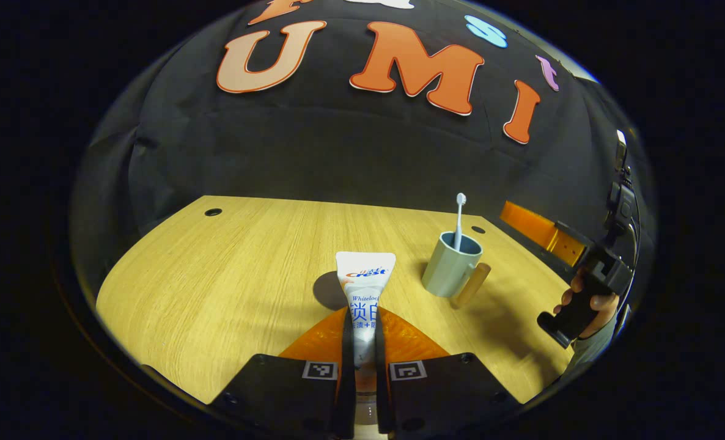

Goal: Put the toothbrush and toothpaste on the desktop into the cup, then pick up the cup and place it on the coaster on the desktop.

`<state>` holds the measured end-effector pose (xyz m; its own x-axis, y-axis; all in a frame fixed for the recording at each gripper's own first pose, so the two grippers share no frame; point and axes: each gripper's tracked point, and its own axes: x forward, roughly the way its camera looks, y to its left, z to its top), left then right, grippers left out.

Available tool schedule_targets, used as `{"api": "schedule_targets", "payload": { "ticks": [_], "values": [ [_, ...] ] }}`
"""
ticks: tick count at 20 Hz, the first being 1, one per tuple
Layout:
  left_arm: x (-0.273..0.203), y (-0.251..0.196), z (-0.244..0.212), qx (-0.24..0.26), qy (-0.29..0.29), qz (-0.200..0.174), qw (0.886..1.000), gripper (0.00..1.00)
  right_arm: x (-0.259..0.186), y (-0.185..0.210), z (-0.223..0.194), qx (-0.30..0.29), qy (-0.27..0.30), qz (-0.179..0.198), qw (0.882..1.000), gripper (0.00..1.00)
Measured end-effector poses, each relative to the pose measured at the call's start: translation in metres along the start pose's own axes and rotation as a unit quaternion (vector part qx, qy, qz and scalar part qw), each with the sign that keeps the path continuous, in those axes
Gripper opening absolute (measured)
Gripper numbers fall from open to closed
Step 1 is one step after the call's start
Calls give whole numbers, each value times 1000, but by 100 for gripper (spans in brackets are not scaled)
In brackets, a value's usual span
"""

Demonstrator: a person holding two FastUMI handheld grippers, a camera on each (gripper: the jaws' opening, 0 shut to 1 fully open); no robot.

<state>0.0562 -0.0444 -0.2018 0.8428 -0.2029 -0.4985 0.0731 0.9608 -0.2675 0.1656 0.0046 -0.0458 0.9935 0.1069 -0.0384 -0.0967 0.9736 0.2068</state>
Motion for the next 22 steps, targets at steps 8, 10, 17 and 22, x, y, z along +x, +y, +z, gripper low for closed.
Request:
{"api": "schedule_targets", "payload": {
  "ticks": [8, 10, 17, 22],
  "values": [
    [27, -46, 26, 2, -37, -53, 998, 17, -29, -15, -11, 1, 11, -8, 1000, 66],
    [33, -58, 31, 5, -46, -64, 997, 18, -36, -21, -9, -2, 8, -12, 1000, 69],
    [47, -87, 44, 13, -53, -94, 994, 17, -67, -35, -8, 4, 8, -26, 1000, 74],
    [58, -108, 66, 17, -85, -112, 990, 17, -87, -44, -7, -8, 8, -33, 999, 78]
  ]
}}
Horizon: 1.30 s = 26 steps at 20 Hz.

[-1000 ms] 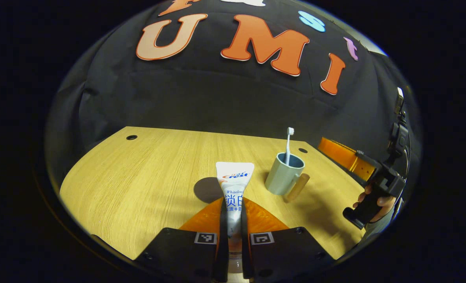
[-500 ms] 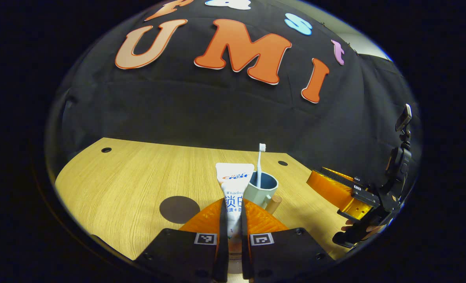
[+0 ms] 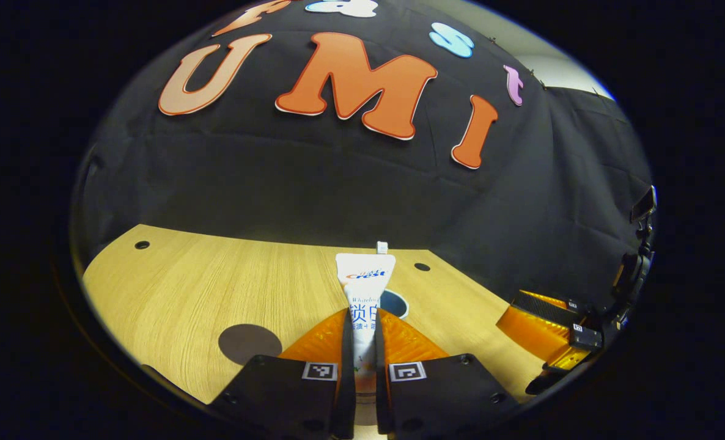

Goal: Put the toothbrush and toothpaste on the desktop into the cup, then pick up the cup and place it on the coaster on the desktop.

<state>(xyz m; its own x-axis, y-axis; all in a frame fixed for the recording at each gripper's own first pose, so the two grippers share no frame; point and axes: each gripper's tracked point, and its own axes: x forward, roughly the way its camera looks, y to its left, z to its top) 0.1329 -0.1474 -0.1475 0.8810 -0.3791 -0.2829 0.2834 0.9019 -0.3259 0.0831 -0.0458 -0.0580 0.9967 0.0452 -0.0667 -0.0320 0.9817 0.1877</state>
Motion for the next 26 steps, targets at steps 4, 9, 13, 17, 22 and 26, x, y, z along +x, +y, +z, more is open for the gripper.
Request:
{"api": "schedule_targets", "payload": {
  "ticks": [4, 9, 13, 17, 22, 26],
  "values": [
    [21, -18, 15, 10, -28, -14, 999, 17, -9, -7, -6, -2, 4, -4, 1000, 82],
    [51, -20, 21, -15, -70, -13, 997, 17, -18, -16, -13, 6, 8, -9, 1000, 83],
    [66, -13, 32, -29, -103, -12, 994, 17, -28, -30, -14, 7, 7, -21, 1000, 83],
    [79, -14, 44, -16, -135, -15, 991, 17, -37, -41, -21, 17, 0, -26, 1000, 83],
    [102, -14, 45, -19, -154, 12, 988, 17, -32, -54, -33, 25, 12, -36, 999, 83],
    [113, -11, 44, -28, -167, 19, 985, 17, -32, -56, -39, 25, 18, -37, 999, 83]
  ]
}}
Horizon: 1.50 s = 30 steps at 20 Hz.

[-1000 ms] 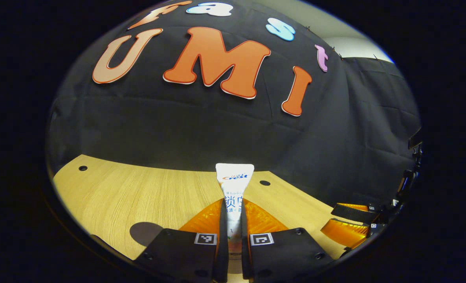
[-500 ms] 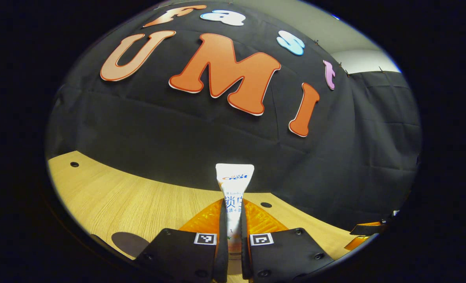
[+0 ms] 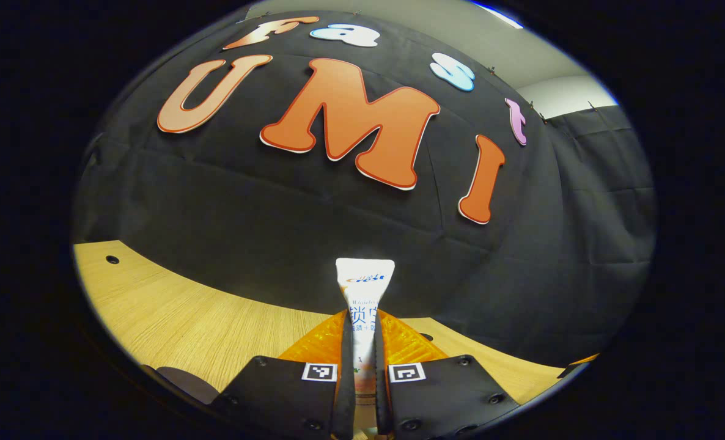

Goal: Put the toothbrush and toothpaste on the desktop into the cup, then pick up the cup and place it on the coaster on the desktop.

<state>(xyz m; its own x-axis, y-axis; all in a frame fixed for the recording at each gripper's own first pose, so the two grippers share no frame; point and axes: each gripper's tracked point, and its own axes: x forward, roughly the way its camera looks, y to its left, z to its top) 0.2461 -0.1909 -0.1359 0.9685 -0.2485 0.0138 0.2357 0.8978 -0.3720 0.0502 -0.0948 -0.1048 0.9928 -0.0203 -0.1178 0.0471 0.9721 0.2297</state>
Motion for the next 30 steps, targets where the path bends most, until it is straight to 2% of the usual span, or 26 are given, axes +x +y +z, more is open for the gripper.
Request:
{"api": "schedule_targets", "payload": {
  "ticks": [7, 13, 16, 18, 19, 21, 22, 26, 28, 30],
  "values": [
    [6, 0, -14, -7, 6, -1, 1000, 17, 7, -3, -8, 3, 8, -2, 1000, 83],
    [-1, 8, -22, 6, 26, 10, 1000, 28, 7, 5, -8, 10, 13, -1, 1000, 83],
    [-13, 15, -25, -3, 40, 15, 999, 28, 1, 12, -6, 7, 11, 2, 1000, 83],
    [-17, 20, -29, 15, 56, 16, 998, 26, -2, 18, -5, 5, 10, 5, 1000, 83],
    [-20, 21, -31, 21, 63, 14, 998, 33, -4, 21, -5, 2, 10, 6, 1000, 83],
    [-28, 26, -31, 22, 75, 14, 997, 37, -2, 27, -4, -7, 11, 4, 1000, 83],
    [-30, 27, -32, 22, 81, 12, 996, 36, -2, 30, -3, -10, 13, 6, 1000, 83],
    [-41, 40, -18, 51, 75, 26, 996, 54, 2, 46, 1, -18, 13, 17, 1000, 83],
    [-47, 45, -5, 60, 64, 28, 996, 50, 8, 52, 1, -21, 17, 20, 999, 83],
    [-56, 46, 5, 62, 58, 22, 996, 54, 14, 62, 2, -21, 23, 27, 999, 83]
  ]
}}
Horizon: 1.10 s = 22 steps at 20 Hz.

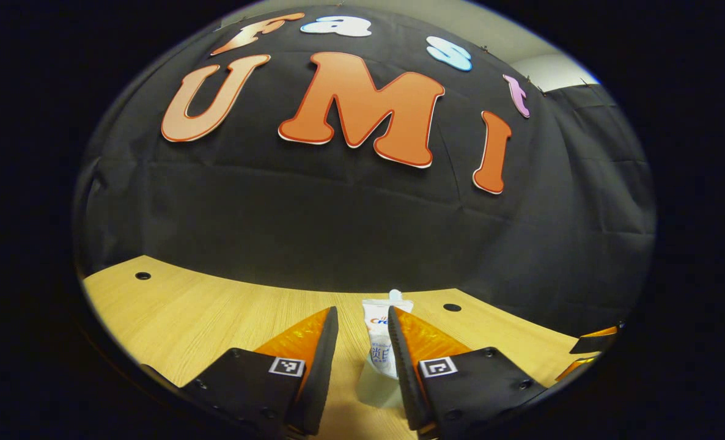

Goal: Put the toothbrush and toothpaste on the desktop into the cup, then pick up the cup and place it on the coaster on the desktop.

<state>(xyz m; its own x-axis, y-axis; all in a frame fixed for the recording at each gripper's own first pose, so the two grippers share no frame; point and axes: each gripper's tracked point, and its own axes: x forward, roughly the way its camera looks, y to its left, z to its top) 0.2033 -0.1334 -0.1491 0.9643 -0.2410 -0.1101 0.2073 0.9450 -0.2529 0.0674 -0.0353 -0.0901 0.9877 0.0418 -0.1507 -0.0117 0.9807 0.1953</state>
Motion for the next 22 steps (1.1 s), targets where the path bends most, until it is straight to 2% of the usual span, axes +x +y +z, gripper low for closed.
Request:
{"api": "schedule_targets", "payload": {
  "ticks": [5, 9, 14, 17, 22],
  "values": [
    [-28, 10, 11, 51, 15, 2, 999, 80, 18, 27, 0, -8, 13, 14, 1000, 83],
    [-57, 24, 11, 74, 28, 6, 997, 90, 32, 45, -2, -16, 28, 20, 999, 83],
    [-94, 45, 17, 99, 36, 15, 994, 90, 50, 57, -2, -20, 57, 23, 998, 83],
    [-114, 54, 25, 121, 21, 17, 992, 91, 61, 65, -11, -17, 103, 25, 994, 83],
    [-146, 74, 27, 138, 15, 28, 990, 90, 74, 70, -11, -53, 148, 16, 987, 83]
  ]
}}
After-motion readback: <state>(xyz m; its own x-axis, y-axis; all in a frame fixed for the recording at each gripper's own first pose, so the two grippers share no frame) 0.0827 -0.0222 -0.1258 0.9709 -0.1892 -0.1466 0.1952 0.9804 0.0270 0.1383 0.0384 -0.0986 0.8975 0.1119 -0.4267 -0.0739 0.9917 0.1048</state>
